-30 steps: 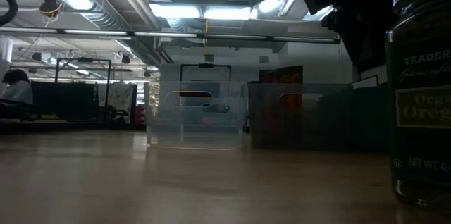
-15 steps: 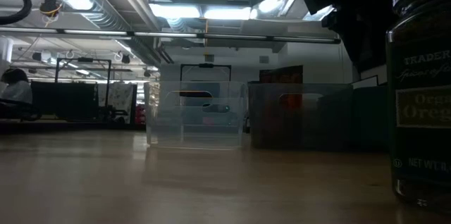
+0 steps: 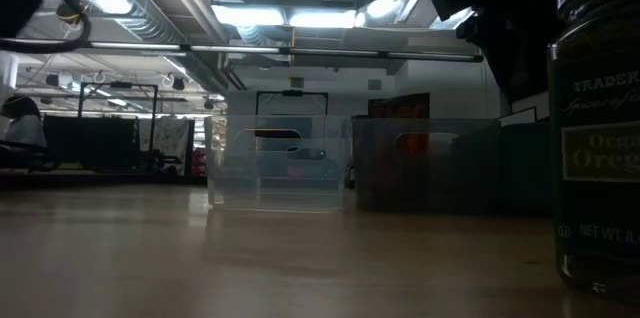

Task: Sort spices by type
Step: Put the left green seasoning bottle into the transparent bin

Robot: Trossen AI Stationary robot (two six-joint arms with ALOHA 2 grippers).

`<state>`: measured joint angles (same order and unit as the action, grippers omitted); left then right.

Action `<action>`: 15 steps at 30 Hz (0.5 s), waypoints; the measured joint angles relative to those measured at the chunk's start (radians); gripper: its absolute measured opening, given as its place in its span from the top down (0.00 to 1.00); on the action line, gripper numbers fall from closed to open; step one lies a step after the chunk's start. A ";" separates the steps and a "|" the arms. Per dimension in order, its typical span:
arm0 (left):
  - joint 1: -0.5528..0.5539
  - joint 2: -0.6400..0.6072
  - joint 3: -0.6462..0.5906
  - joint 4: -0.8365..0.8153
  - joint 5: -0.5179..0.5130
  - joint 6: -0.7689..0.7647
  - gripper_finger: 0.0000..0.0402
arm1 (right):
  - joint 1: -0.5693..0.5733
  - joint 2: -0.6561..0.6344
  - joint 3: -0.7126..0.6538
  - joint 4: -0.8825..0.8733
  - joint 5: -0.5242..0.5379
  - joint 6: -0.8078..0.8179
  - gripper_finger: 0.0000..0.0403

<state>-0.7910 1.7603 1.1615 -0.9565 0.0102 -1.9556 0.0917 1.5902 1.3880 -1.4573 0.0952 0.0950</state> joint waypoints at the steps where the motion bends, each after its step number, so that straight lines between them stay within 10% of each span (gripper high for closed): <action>1: 0.006 -0.006 -0.001 0.000 -0.004 0.000 0.44 | 0.000 0.000 0.000 0.000 0.000 0.000 0.30; 15: 0.045 -0.028 0.003 0.016 -0.012 0.071 0.44 | 0.000 0.000 0.000 0.000 -0.001 0.000 0.30</action>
<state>-0.7465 1.7323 1.1641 -0.9401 -0.0016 -1.8848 0.0917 1.5902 1.3880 -1.4570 0.0944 0.0952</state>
